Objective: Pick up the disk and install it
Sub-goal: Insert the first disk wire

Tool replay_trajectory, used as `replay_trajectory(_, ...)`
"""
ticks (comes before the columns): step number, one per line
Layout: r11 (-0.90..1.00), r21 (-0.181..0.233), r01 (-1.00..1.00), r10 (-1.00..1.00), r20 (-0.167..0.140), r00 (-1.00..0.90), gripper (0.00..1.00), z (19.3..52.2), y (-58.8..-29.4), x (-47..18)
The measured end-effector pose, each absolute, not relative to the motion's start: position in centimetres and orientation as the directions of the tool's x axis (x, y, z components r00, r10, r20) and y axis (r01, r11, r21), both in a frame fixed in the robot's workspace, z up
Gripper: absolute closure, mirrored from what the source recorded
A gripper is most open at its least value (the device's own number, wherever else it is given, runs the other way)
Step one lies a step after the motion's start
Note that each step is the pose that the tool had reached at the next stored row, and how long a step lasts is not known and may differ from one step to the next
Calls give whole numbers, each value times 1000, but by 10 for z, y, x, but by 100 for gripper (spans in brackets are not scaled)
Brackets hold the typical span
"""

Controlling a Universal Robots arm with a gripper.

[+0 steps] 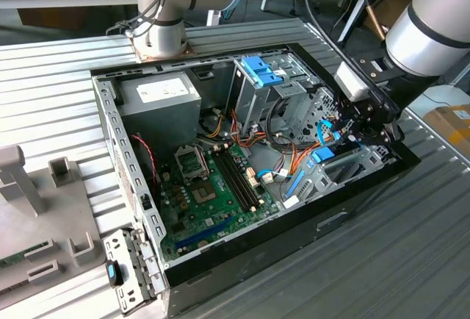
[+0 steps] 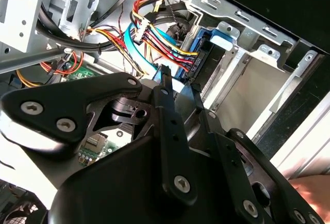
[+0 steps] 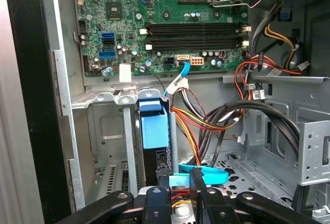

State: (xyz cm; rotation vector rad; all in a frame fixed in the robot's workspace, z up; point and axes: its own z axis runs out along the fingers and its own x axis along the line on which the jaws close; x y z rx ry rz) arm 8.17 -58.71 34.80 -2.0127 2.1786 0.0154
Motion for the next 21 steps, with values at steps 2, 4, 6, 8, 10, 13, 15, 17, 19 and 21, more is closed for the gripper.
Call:
replay_trajectory(2, 86, -111, -990, -988, -136, -71, 70, 346, -587, 82)
replay_trajectory(4, 86, -111, -990, -988, -135, -71, 70, 346, -587, 82)
replay_trajectory(6, 86, -111, -990, -988, -135, -71, 70, 345, -587, 82)
replay_trajectory(8, 86, -111, -990, -988, -135, -71, 70, 345, -587, 82)
replay_trajectory(10, 86, -111, -990, -988, -135, -71, 70, 345, -587, 82)
replay_trajectory(13, 86, -111, -990, -988, -135, -71, 70, 344, -587, 82)
replay_trajectory(15, 86, -111, -990, -988, -136, -71, 70, 350, -587, 82)
replay_trajectory(17, 86, -111, -990, -988, -135, -71, 70, 359, -587, 82)
replay_trajectory(19, 86, -111, -990, -988, -135, -71, 70, 363, -587, 82)
replay_trajectory(21, 86, -111, -990, -988, -135, -71, 70, 367, -587, 82)
